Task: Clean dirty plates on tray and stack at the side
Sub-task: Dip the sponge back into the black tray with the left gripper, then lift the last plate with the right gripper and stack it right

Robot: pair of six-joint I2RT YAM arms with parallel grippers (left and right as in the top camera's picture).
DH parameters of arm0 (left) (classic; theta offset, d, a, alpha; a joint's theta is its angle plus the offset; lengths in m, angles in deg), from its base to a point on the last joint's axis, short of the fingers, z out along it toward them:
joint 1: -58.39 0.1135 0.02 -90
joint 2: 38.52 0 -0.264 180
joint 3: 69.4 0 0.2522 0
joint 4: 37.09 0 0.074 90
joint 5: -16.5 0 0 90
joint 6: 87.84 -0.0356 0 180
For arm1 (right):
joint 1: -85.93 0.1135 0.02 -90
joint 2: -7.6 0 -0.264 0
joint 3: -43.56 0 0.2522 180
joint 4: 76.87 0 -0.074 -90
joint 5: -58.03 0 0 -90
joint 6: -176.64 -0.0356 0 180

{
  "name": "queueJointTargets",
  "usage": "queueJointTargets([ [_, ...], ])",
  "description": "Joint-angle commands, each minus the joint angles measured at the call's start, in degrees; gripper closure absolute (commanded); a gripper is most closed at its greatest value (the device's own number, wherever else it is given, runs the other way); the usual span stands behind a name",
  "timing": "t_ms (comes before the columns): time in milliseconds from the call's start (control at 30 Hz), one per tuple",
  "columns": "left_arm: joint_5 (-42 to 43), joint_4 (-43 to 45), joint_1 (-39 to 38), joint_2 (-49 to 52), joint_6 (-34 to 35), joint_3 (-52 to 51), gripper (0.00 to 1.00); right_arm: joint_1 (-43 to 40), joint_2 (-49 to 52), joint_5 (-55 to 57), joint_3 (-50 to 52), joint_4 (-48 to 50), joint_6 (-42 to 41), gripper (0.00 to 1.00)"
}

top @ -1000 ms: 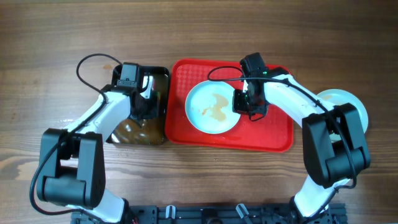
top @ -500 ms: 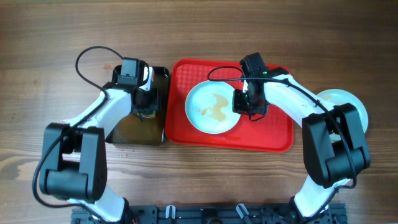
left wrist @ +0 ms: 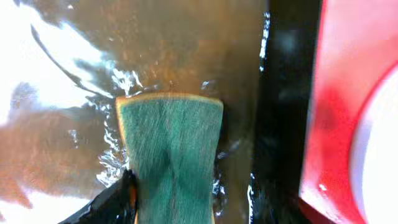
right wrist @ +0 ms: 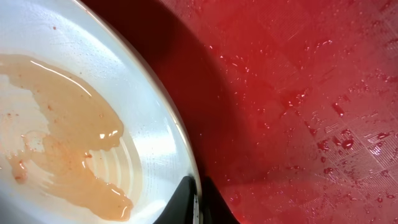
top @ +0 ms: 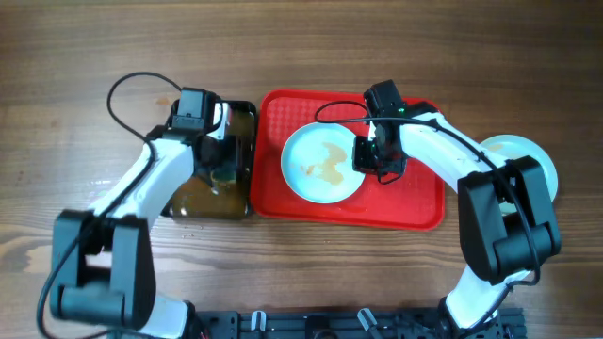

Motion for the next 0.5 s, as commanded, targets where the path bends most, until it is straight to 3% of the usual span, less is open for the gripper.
queueJointTargets([
  [0, 1.9, -4.1, -0.2, -1.8, 1.6, -0.1, 0.40, 0.0, 1.1, 2.3, 1.7, -0.6, 1.2, 0.91],
  [233, 1.9, -6.8, -0.2, -1.2, 1.9, -0.1, 0.41, 0.0, 1.1, -0.8, 4.3, 3.2, 1.0, 0.87],
  [333, 1.9, -6.8, -0.2, -1.2, 1.9, -0.1, 0.42, 0.0, 1.1, -1.9, 5.1, 5.0, 1.2, 0.96],
  [467, 1.9, -6.8, -0.2, -1.2, 1.9, -0.1, 0.41, 0.0, 1.0, -1.8, 4.9, 5.0, 1.2, 0.96],
])
